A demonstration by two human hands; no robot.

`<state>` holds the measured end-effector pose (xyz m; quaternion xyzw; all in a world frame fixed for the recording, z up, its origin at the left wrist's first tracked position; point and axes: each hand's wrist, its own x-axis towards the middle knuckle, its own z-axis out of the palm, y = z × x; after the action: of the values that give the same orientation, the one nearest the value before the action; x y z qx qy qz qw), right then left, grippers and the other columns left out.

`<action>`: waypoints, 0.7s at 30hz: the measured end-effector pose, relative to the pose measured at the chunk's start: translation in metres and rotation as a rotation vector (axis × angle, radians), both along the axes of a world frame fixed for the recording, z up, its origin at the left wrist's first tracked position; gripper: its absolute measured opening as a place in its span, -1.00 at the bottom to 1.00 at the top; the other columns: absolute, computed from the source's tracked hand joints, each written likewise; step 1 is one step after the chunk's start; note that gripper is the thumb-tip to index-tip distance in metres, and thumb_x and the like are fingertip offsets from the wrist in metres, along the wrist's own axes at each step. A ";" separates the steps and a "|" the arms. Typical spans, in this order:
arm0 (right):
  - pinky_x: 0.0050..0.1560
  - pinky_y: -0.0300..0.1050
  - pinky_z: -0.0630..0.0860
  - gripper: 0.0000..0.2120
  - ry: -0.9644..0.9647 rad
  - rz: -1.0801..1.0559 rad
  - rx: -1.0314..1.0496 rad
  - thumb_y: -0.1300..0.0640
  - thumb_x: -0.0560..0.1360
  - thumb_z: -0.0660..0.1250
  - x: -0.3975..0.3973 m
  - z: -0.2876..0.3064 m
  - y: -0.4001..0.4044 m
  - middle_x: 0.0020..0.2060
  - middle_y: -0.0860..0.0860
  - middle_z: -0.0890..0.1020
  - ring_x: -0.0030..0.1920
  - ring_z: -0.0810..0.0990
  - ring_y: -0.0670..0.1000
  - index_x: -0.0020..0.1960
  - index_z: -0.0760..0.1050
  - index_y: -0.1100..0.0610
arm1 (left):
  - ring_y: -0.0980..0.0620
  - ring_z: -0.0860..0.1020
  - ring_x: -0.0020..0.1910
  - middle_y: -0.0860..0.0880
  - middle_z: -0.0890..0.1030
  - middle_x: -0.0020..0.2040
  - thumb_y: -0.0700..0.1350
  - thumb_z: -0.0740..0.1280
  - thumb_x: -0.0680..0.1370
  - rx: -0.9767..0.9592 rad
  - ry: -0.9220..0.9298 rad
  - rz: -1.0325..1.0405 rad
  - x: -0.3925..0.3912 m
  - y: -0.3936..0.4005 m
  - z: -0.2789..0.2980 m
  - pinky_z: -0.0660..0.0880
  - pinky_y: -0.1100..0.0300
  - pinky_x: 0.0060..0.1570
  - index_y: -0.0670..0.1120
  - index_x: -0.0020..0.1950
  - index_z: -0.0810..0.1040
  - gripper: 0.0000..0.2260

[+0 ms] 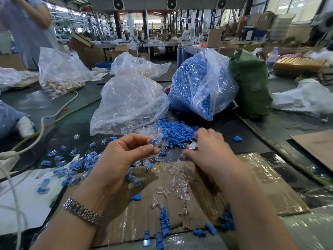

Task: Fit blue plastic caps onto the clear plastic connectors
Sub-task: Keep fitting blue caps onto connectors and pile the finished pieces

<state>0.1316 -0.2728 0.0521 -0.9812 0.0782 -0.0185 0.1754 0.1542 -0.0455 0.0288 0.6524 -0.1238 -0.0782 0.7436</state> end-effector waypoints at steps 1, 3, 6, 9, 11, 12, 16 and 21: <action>0.34 0.18 0.36 -0.43 0.108 -0.053 -0.064 -0.25 0.52 0.38 -0.001 -0.001 -0.003 0.32 0.11 0.41 0.37 0.34 0.18 0.32 0.37 0.12 | -0.19 0.71 0.07 -0.22 0.72 0.02 -0.15 0.52 0.40 -0.004 0.003 -0.001 0.001 0.001 -0.001 0.63 0.16 0.09 -0.09 -0.01 0.72 -0.82; 0.33 0.20 0.36 -0.61 0.218 -0.088 -0.100 -0.15 0.57 0.37 -0.001 -0.004 -0.004 0.31 0.15 0.40 0.35 0.34 0.22 0.13 0.37 0.12 | -0.20 0.70 0.07 -0.22 0.72 0.02 -0.17 0.50 0.42 -0.016 0.008 -0.002 0.003 0.002 -0.003 0.63 0.18 0.06 -0.09 0.00 0.72 -0.83; 0.31 0.16 0.39 -0.76 0.225 -0.092 -0.126 0.01 0.58 0.36 -0.001 -0.005 -0.005 0.28 0.18 0.42 0.31 0.36 0.23 0.03 0.35 0.12 | -0.20 0.70 0.06 -0.22 0.72 0.01 -0.19 0.49 0.42 -0.040 0.021 0.005 0.005 0.002 -0.004 0.63 0.18 0.04 -0.08 -0.02 0.73 -0.85; 0.22 0.11 0.45 -0.71 0.228 -0.099 -0.112 -0.03 0.54 0.39 -0.003 -0.005 -0.005 0.18 0.18 0.48 0.27 0.39 0.24 -0.08 0.35 0.14 | -0.21 0.70 0.06 -0.23 0.71 0.01 -0.19 0.49 0.40 -0.053 0.035 -0.003 0.004 0.000 -0.005 0.64 0.16 0.06 -0.09 -0.04 0.73 -0.84; 0.01 0.02 0.43 -0.61 0.206 -0.067 -0.110 -0.06 0.50 0.41 -0.005 -0.004 -0.003 0.02 0.15 0.48 0.17 0.41 0.21 -0.22 0.25 0.10 | -0.22 0.70 0.06 -0.26 0.71 0.03 -0.18 0.50 0.37 -0.075 0.056 -0.002 0.003 -0.001 -0.005 0.64 0.14 0.07 -0.13 -0.03 0.73 -0.81; -0.05 -0.01 0.39 -0.59 0.189 -0.053 -0.105 -0.08 0.50 0.40 -0.005 -0.004 -0.002 -0.03 0.13 0.47 0.10 0.42 0.20 -0.24 0.23 0.09 | -0.22 0.70 0.06 -0.27 0.70 0.03 -0.19 0.50 0.36 -0.083 0.067 0.001 0.003 -0.001 -0.004 0.65 0.13 0.07 -0.15 -0.03 0.72 -0.80; -0.35 -0.08 0.26 -0.70 0.100 -0.020 0.011 0.00 0.54 0.32 -0.004 0.000 -0.003 -0.30 0.03 0.47 -0.29 0.43 0.05 -0.27 0.32 0.10 | -0.22 0.70 0.07 -0.28 0.70 0.05 -0.23 0.46 0.39 -0.111 0.091 0.014 0.002 -0.002 -0.003 0.65 0.08 0.07 -0.23 0.04 0.67 -0.76; -0.23 0.01 0.42 -0.71 0.176 0.217 0.386 0.06 0.61 0.32 -0.010 0.012 -0.007 -0.33 0.08 0.49 -0.32 0.44 0.05 -0.19 0.47 0.23 | -0.16 0.69 0.11 -0.25 0.70 0.09 -0.24 0.46 0.41 -0.189 0.126 0.034 0.002 -0.003 -0.002 0.65 0.12 0.07 -0.19 0.06 0.68 -0.77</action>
<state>0.1211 -0.2795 0.0642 -0.9300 -0.0105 0.1012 0.3531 0.1557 -0.0486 0.0265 0.5752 -0.0726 -0.0944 0.8093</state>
